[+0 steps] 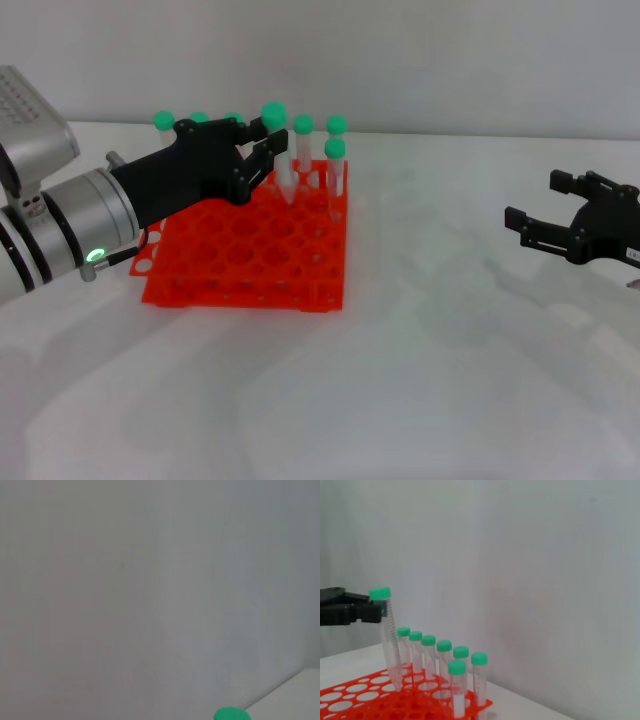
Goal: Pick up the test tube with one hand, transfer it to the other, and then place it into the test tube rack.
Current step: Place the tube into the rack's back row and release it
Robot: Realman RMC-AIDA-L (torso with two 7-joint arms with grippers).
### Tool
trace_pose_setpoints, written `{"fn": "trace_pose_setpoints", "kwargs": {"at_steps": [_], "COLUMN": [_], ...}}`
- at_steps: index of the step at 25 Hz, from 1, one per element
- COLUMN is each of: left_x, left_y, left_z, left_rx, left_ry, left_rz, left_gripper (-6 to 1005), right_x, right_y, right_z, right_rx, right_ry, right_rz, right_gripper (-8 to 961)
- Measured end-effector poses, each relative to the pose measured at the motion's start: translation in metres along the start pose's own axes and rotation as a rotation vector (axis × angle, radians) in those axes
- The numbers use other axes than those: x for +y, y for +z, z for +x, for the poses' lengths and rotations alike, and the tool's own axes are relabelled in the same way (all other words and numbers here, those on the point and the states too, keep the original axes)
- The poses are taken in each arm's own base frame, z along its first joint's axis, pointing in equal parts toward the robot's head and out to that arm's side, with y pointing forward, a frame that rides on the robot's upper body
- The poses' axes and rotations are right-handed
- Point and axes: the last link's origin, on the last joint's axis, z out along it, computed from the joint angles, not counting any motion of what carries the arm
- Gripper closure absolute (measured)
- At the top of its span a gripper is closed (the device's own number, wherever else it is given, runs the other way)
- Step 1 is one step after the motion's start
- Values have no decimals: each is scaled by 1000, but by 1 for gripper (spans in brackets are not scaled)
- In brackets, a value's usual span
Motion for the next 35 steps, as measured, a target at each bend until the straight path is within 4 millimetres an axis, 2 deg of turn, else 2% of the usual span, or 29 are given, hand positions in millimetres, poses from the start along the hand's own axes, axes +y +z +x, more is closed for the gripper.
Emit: {"fn": "trace_pose_setpoints", "kwargs": {"at_steps": [9,14,26,35], "left_x": [-10,-20,-15,-14], "left_y": [0,11,36,42], "left_z": [-10,-9,-10,-16], "left_rx": [-41,-7,-35,-70], "left_ry": [78,79,54,37], "left_rz": [86,135,98,105], "left_gripper": [796,796,797,797], "right_x": [1,3,3,3], "right_y": [0,1,6,9], "right_z": [7,9,8,5], "right_rx": [-3,-4,-8,-12], "right_ry": [51,63,74,65], "right_rz": [7,5,5,0], "right_gripper": [96,98,98,98]}}
